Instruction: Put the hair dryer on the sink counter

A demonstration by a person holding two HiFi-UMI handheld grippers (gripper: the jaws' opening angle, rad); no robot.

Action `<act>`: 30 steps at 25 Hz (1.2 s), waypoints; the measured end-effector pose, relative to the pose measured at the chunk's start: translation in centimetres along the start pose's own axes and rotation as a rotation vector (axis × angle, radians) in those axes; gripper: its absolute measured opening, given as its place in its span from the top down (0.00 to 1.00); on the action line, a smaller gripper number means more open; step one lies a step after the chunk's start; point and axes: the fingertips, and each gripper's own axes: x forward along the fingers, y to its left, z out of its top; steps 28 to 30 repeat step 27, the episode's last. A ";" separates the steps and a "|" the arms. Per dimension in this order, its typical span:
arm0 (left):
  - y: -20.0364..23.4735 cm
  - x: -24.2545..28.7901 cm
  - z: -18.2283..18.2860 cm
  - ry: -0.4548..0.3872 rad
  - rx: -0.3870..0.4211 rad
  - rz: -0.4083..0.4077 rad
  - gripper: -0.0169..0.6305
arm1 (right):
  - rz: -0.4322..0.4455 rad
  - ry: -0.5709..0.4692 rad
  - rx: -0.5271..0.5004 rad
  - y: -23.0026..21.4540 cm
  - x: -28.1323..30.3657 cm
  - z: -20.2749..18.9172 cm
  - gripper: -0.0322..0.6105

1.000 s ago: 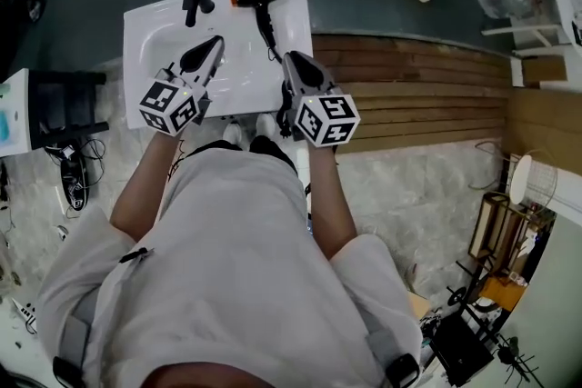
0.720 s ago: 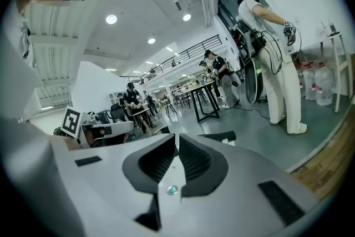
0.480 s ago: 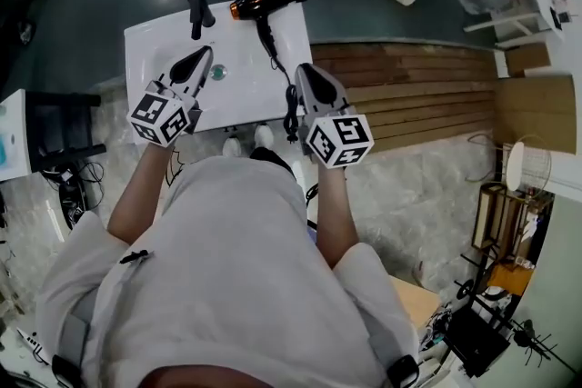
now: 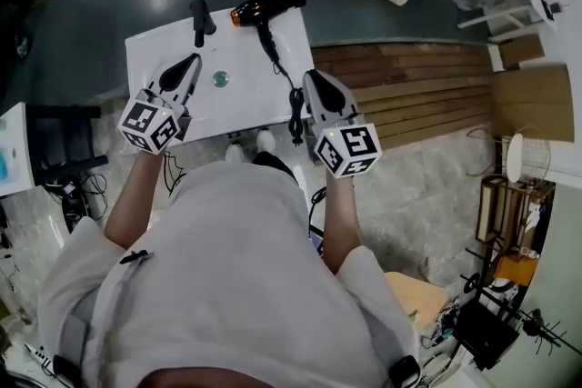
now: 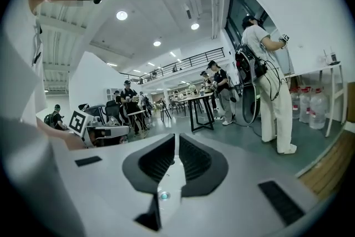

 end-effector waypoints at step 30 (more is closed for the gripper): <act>0.7 2.6 -0.6 0.001 -0.023 0.000 0.98 | -0.024 0.013 0.008 -1.9 2.0 -0.6 0.94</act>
